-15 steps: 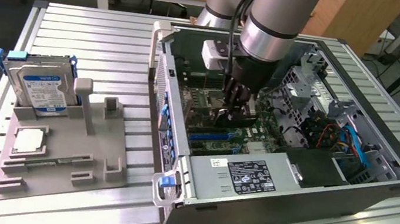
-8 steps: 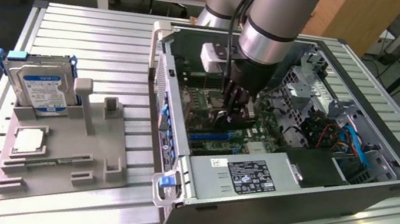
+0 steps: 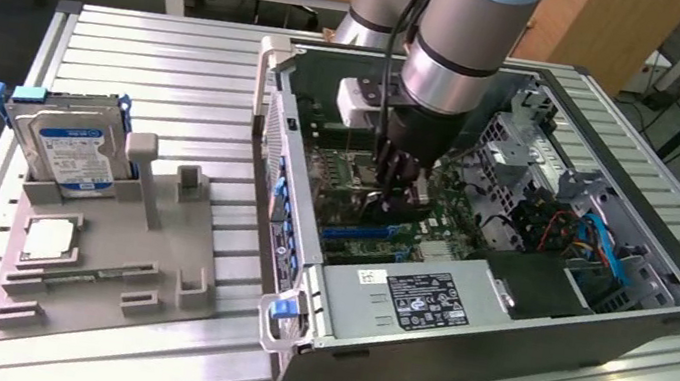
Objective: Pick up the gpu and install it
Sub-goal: 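Insert the gpu into the slot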
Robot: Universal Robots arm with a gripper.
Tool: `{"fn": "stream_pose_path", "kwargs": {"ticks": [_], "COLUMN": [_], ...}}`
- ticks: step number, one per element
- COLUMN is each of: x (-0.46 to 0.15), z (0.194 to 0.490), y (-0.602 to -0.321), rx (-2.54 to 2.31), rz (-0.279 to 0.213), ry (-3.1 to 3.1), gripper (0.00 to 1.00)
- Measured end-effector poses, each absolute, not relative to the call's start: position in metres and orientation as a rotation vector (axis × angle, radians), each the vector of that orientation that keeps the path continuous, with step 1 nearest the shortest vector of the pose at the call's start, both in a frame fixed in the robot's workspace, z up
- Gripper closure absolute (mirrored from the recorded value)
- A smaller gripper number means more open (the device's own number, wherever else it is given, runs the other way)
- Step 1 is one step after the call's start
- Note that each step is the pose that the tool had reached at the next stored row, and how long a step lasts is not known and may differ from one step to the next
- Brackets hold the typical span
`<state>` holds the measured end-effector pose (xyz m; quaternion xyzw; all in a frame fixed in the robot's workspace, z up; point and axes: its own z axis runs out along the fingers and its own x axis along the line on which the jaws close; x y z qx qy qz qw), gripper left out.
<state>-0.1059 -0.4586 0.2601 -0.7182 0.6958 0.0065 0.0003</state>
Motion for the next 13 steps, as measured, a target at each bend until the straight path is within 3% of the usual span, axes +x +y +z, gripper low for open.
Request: {"fn": "stream_pose_path", "kwargs": {"ticks": [13], "x": [-0.1076], "z": [0.2513], "y": [-0.4590], "rx": [-2.255], "rz": [0.020], "ry": [2.185], "gripper": [0.72]}}
